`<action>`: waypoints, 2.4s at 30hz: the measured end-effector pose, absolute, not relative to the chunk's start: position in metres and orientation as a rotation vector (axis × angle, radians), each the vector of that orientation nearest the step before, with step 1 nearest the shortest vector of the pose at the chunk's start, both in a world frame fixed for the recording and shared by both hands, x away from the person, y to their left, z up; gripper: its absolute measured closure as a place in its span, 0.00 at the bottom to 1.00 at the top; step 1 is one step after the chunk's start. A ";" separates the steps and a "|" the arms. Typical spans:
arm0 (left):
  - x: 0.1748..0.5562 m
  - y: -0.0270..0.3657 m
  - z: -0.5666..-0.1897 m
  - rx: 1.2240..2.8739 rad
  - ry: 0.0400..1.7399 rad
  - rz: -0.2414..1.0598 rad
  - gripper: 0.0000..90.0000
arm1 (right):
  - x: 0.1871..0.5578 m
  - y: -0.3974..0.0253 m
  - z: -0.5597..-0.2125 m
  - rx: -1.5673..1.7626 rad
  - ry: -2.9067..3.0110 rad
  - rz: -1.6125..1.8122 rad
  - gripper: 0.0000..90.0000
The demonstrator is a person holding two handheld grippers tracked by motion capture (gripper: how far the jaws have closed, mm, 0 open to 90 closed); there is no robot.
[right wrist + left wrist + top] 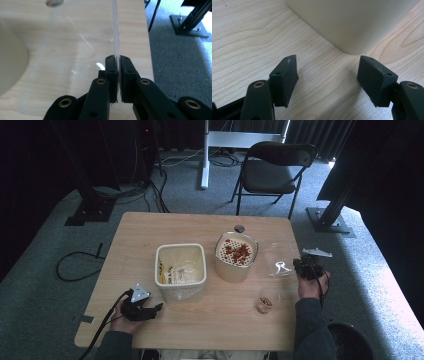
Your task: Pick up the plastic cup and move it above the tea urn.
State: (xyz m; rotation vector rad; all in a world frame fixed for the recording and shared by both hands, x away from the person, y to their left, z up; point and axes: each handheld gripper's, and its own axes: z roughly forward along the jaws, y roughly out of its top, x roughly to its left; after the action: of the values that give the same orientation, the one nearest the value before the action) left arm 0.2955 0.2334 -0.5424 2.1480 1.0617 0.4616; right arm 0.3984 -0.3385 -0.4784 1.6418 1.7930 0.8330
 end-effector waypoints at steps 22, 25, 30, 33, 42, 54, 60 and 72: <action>0.295 0.233 -0.542 2.148 1.062 0.462 0.37 | 0.374 -0.318 -0.387 1.452 1.690 0.912 0.96; 0.295 0.233 -0.542 2.147 1.063 0.463 0.37 | 0.369 -0.310 -0.373 1.410 1.704 0.937 0.96; 0.295 0.233 -0.543 2.144 1.064 0.462 0.37 | 0.361 -0.296 -0.357 1.361 1.728 0.994 0.96; 0.295 0.233 -0.542 2.145 1.064 0.461 0.37 | 0.358 -0.284 -0.351 1.321 1.761 1.018 0.96; 0.295 0.233 -0.543 2.143 1.065 0.463 0.37 | 0.355 -0.238 -0.345 1.179 1.915 1.062 0.96; 0.295 0.233 -0.542 2.145 1.066 0.460 0.37 | 0.352 -0.187 -0.342 1.045 2.092 1.201 0.96; 0.295 0.233 -0.543 2.143 1.065 0.463 0.37 | 0.353 -0.161 -0.343 0.981 2.195 1.263 0.96; 0.295 0.233 -0.542 2.144 1.066 0.462 0.37 | 0.352 -0.139 -0.344 0.909 2.305 1.320 0.96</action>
State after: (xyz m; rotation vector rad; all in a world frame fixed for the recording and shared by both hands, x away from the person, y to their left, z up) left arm 0.2953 0.2330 -0.5424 2.1444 1.0656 0.4625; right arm 0.3515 -0.1389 -0.3444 0.9091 2.3047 1.3204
